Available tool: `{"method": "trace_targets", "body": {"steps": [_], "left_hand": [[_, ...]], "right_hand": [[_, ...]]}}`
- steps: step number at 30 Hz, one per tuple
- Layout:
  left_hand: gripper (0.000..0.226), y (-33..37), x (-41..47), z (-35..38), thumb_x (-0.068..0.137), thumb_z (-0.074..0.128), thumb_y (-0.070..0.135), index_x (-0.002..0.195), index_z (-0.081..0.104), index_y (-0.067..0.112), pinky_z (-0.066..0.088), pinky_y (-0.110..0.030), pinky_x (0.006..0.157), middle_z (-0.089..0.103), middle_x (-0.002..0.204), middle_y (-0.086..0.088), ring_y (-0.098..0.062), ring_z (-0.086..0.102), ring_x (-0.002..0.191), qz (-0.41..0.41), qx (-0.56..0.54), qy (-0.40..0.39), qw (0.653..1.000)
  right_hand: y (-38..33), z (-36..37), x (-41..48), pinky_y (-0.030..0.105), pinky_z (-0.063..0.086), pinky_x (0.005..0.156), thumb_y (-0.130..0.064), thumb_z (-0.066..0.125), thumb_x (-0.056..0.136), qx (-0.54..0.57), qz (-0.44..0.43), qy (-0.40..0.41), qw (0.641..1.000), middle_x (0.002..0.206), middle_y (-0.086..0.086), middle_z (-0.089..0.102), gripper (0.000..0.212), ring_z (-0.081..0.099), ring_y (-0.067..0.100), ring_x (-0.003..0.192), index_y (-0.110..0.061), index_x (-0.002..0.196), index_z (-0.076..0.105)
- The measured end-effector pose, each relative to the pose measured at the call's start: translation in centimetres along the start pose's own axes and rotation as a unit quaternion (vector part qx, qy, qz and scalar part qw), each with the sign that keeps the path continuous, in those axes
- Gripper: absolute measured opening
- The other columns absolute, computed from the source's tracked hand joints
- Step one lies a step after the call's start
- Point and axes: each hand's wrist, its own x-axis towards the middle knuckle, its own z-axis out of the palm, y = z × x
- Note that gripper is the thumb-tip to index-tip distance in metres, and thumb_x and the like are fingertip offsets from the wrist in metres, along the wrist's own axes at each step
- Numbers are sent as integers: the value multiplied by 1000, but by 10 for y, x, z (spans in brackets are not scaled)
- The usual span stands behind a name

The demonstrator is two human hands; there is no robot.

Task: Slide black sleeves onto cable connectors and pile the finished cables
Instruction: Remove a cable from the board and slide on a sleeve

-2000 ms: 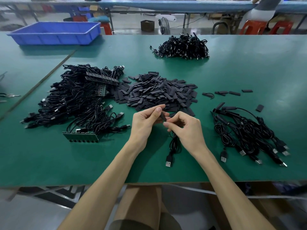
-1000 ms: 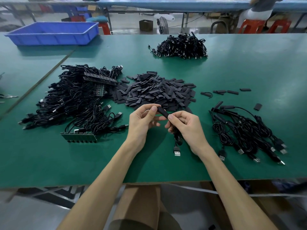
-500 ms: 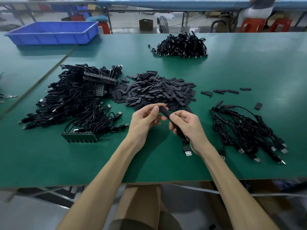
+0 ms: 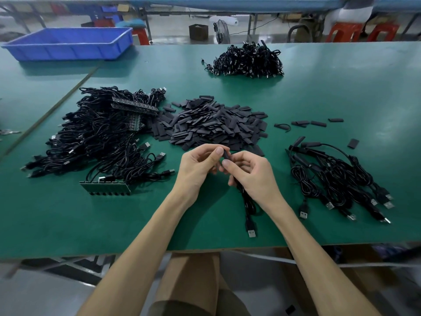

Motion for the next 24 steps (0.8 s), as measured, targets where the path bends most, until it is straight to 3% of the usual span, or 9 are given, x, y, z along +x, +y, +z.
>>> {"method": "trace_targets", "body": {"steps": [7,11,15,24], "left_hand": [[16,2,-1,2,94,72,18,103,72,4,54,-32,69,74,94,-17,-21,60,66,7,-17,22,1000],[12,4,-3,5,94,72,12,96,72,1,56,-32,67,73,86,-19,-23,65,66,40,35,48,997],[13,5,-5,10,95,72,15,91,70,3,62,-42,71,74,79,-15,-28,73,67,61,95,71,991],[10,6,-6,11,90,77,15,87,70,7,62,-39,73,77,82,-8,-27,75,72,62,108,68,990]], "right_hand": [[-3,1,-3,24,56,60,-20,75,96,-6,1,12,1000,80,-3,79,6,73,19,58,-14,96,76],[-4,2,-4,27,57,60,-19,70,99,-18,-7,5,1000,74,3,77,11,73,19,59,-11,96,77],[-4,0,-3,23,56,60,-20,69,100,-22,-3,10,1000,63,2,74,15,72,18,57,-10,95,78],[0,-2,2,29,57,66,-19,68,101,0,13,1,1000,77,3,78,14,74,21,62,-10,103,78]]}}
